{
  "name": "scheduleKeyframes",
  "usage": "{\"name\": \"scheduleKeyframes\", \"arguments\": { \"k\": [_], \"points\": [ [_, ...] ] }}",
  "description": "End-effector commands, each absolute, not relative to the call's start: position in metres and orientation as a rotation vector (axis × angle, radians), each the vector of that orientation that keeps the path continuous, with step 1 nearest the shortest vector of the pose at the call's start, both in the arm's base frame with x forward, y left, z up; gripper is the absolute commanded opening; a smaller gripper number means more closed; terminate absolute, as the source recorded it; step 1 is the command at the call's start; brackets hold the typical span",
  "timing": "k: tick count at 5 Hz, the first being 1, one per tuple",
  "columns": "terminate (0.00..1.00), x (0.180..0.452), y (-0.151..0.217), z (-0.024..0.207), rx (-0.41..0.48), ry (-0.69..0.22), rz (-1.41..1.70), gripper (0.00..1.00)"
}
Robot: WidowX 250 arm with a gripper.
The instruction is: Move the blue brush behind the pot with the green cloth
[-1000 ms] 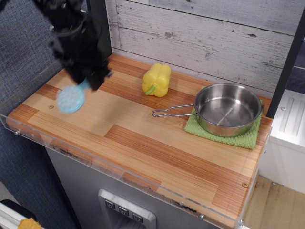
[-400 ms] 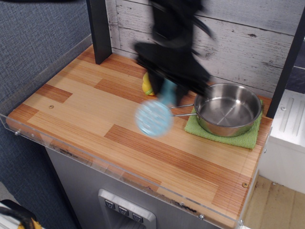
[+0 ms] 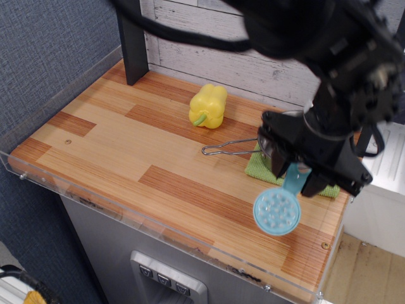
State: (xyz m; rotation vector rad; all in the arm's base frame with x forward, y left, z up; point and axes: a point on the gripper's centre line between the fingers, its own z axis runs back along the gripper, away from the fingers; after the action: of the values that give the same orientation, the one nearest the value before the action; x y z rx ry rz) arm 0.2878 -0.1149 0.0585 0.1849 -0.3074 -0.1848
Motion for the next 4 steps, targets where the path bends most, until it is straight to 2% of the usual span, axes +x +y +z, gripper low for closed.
{"name": "scheduleKeyframes", "arguments": {
  "k": [1, 3, 4],
  "points": [
    [0.0, 0.303, -0.111, 0.027, 0.204, -0.284, -0.142, 0.0],
    [0.0, 0.303, -0.09, 0.003, 0.212, -0.237, -0.098, 0.0],
    [0.0, 0.3, -0.086, 0.003, 0.22, -0.238, -0.089, 0.0]
  ]
}}
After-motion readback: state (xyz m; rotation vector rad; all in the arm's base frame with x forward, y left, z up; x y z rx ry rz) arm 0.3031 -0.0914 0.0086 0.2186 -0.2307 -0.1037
